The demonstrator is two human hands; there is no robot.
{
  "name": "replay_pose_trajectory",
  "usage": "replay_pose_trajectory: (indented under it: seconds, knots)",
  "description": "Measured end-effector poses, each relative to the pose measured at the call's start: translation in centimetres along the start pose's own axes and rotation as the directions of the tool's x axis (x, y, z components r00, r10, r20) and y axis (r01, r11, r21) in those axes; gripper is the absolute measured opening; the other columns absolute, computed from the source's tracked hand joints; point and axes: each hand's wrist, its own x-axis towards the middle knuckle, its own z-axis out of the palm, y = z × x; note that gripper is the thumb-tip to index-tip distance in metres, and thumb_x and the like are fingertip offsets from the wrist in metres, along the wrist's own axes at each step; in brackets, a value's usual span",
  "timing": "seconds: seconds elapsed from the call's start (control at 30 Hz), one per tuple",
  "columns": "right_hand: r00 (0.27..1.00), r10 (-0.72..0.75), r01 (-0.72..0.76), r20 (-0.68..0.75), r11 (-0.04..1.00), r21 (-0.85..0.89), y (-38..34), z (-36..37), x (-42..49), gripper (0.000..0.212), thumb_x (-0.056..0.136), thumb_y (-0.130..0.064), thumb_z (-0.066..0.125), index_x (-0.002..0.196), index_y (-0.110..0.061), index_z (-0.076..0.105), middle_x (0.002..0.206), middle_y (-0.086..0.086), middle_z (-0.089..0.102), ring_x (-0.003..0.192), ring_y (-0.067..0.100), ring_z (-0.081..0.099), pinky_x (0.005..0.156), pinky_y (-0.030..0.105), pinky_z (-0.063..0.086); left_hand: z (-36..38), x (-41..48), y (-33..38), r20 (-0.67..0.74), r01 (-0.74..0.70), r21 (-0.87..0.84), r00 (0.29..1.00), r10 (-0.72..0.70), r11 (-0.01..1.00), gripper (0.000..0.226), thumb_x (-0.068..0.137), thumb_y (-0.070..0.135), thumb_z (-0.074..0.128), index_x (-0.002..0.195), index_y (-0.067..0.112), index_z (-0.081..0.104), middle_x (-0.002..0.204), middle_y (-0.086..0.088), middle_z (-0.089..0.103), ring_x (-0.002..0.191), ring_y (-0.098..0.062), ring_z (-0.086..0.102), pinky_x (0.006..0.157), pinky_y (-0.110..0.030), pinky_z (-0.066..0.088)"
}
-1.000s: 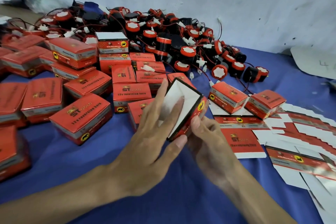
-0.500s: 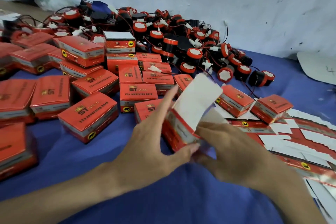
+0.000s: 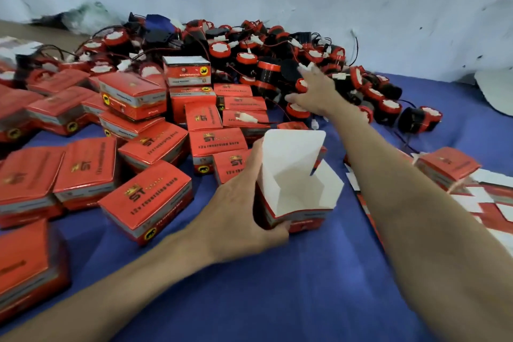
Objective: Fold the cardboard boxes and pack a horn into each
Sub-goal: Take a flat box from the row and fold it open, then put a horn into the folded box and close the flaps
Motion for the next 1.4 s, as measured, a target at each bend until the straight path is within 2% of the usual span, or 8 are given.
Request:
replay_pose_trajectory:
  seconds: [0.13, 0.3, 0.43, 0.57, 0.77, 0.9, 1.1, 1.4]
  knots:
    - [0.989, -0.138, 0.125, -0.055, 0.972, -0.197, -0.7, 2.2, -0.8, 0.051, 0.082, -0.028, 0.069, 0.129, -0.019, 0.051, 0.137, 0.022, 0.032, 0.124, 0.043, 0.034, 0.104, 0.045, 0.028, -0.5, 0.1, -1.3, 0.034, 0.041, 0.031, 0.999, -0.042, 0.999, 0.112, 0.069, 0.033, 0.076, 0.137, 0.061, -0.009, 0.136, 0.042, 0.031, 0.124, 0.022, 0.032, 0.092, 0.005, 0.025]
    - [0.980, -0.186, 0.187, -0.071, 0.982, 0.003, -0.5, -2.0, -4.3, 0.060, 0.080, -0.022, 0.071, 0.134, -0.022, 0.045, 0.125, 0.019, 0.046, 0.109, 0.034, 0.048, 0.087, 0.027, 0.036, -0.1, -0.9, -1.4, 0.029, 0.091, 0.076, 0.995, -0.093, 0.993, 0.118, 0.073, 0.044, 0.069, 0.134, 0.056, -0.031, 0.142, 0.016, 0.041, 0.124, -0.009, 0.050, 0.103, -0.029, 0.043]
    - [0.944, -0.147, 0.212, -0.295, 0.956, 0.202, 0.8, -4.5, -8.0, 0.031, 0.084, -0.019, 0.069, 0.113, -0.015, 0.062, 0.097, 0.007, 0.062, 0.088, 0.022, 0.059, 0.067, 0.008, 0.037, 0.0, -1.3, -0.7, -0.054, 0.013, 0.079, 0.999, -0.009, 0.997, 0.090, 0.078, 0.051, 0.060, 0.131, 0.067, -0.012, 0.134, 0.030, 0.029, 0.121, -0.003, 0.046, 0.099, -0.037, 0.048]
    - [0.989, -0.147, 0.148, -0.020, 0.987, 0.066, 0.4, -3.4, -7.5, 0.069, 0.084, -0.027, 0.070, 0.144, -0.017, 0.037, 0.141, 0.015, 0.041, 0.130, 0.029, 0.038, 0.107, 0.031, 0.032, 0.0, -1.1, -0.3, 0.031, -0.043, 0.290, 0.999, 0.035, 0.956, 0.056, 0.080, 0.054, 0.045, 0.130, 0.052, 0.021, 0.112, 0.017, 0.029, 0.094, -0.008, 0.043, 0.074, -0.040, 0.053]
    - [0.997, -0.055, 0.052, 0.047, 0.997, 0.057, -0.5, 0.2, -5.3, 0.049, 0.087, -0.035, 0.066, 0.128, -0.012, 0.052, 0.130, 0.011, 0.055, 0.114, 0.026, 0.051, 0.091, 0.033, 0.040, -0.3, -1.2, -0.6, -0.063, -0.004, 0.217, 0.998, 0.018, 0.976, 0.025, 0.080, 0.054, 0.044, 0.098, 0.040, 0.036, 0.095, 0.016, 0.039, 0.082, -0.007, 0.043, 0.064, -0.026, 0.041]
    - [0.977, 0.076, -0.090, 0.201, 0.994, 0.059, 0.0, 0.7, -5.4, 0.067, 0.083, -0.040, 0.068, 0.139, -0.019, 0.039, 0.145, 0.018, 0.028, 0.128, 0.035, 0.038, 0.100, 0.036, 0.035, -0.1, -0.8, -0.6, -0.170, 0.044, 0.201, 0.985, -0.009, 0.979, 0.021, 0.082, 0.052, 0.046, 0.091, 0.035, 0.038, 0.092, 0.022, 0.044, 0.083, 0.000, 0.045, 0.067, -0.028, 0.042]
    - [0.969, -0.099, 0.167, -0.227, 0.939, 0.300, -1.1, -1.6, -9.6, 0.038, 0.075, -0.017, 0.075, 0.112, -0.012, 0.068, 0.109, 0.007, 0.067, 0.104, 0.022, 0.059, 0.087, 0.023, 0.044, 0.2, -0.9, -0.5, -0.220, 0.084, 0.241, 0.975, -0.030, 0.967, 0.036, 0.078, 0.053, 0.047, 0.105, 0.031, 0.045, 0.106, 0.022, 0.047, 0.095, -0.001, 0.047, 0.077, -0.037, 0.047]
    - [0.945, -0.216, 0.310, -0.246, 0.831, 0.461, -1.8, -8.0, -19.9, 0.076, 0.049, -0.046, 0.086, 0.117, -0.035, 0.054, 0.116, -0.013, 0.060, 0.104, 0.008, 0.062, 0.087, 0.027, 0.053, 0.3, -0.8, -0.2, -0.205, 0.092, 0.301, 0.978, -0.030, 0.949, 0.040, 0.081, 0.057, 0.042, 0.114, 0.034, 0.040, 0.110, 0.021, 0.043, 0.086, -0.006, 0.048, 0.073, -0.037, 0.049]
